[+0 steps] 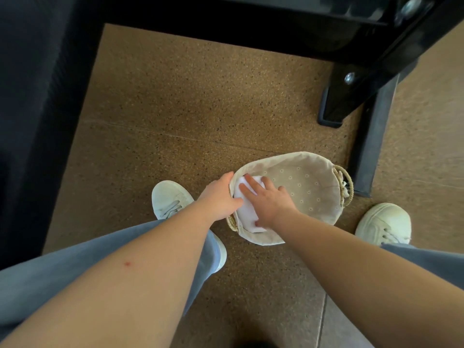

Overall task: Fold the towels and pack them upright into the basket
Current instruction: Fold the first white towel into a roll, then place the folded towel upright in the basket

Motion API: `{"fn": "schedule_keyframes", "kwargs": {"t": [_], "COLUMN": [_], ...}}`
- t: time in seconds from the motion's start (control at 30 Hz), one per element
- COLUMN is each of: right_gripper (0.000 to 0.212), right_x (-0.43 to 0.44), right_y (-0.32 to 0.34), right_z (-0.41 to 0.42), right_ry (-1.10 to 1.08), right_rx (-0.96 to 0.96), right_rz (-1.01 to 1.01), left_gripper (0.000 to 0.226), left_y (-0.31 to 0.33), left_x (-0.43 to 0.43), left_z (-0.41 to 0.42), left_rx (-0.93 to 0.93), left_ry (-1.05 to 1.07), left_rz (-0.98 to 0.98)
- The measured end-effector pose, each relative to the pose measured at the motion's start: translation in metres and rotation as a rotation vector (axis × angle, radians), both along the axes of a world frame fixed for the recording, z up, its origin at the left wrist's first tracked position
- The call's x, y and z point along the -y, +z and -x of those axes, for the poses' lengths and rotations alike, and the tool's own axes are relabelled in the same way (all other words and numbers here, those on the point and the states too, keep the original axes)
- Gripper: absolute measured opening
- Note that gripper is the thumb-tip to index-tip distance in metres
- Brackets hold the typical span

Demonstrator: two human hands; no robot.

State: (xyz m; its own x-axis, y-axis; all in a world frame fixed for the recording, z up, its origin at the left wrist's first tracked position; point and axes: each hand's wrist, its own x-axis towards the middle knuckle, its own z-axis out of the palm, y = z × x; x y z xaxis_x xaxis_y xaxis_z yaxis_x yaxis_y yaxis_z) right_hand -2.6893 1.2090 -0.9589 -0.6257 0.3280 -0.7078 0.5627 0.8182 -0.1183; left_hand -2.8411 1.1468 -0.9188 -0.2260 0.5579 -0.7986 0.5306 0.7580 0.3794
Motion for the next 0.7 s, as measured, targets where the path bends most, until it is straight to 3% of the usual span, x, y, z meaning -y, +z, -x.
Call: {"fn": "schedule_keyframes", "kwargs": {"t": [0.07,0.3,0.5,0.7], "right_gripper": [0.104,0.082,0.078,0.077], "right_x": [-0.005,-0.019,-0.028,-0.023], "right_y": [0.012,0.087,0.165,0.236], "right_z": [-0.003,-0.021,-0.030,-0.004], "right_ry": [-0.023,-0.272,-0.348,-0.446], "right_rx": [0.000,-0.078,-0.176,-0.393], "right_rz": [0.045,0.061,-0.040,-0.081], "left_gripper": [0.084,0.073,0.071,0.068], "left_y": [0.010,0.069,0.136,0.205], "left_x": [-0.005,-0.006,-0.009,0.005], "left_z": [-0.005,-0.021,-0.026,-0.019], "left_rx": [0.002,-0.127,-0.120,-0.162], "left_ry": [0.033,-0.074,-0.078,-0.033], "left_rz": [-0.007,-0.062,-0.195,-0.361]}}
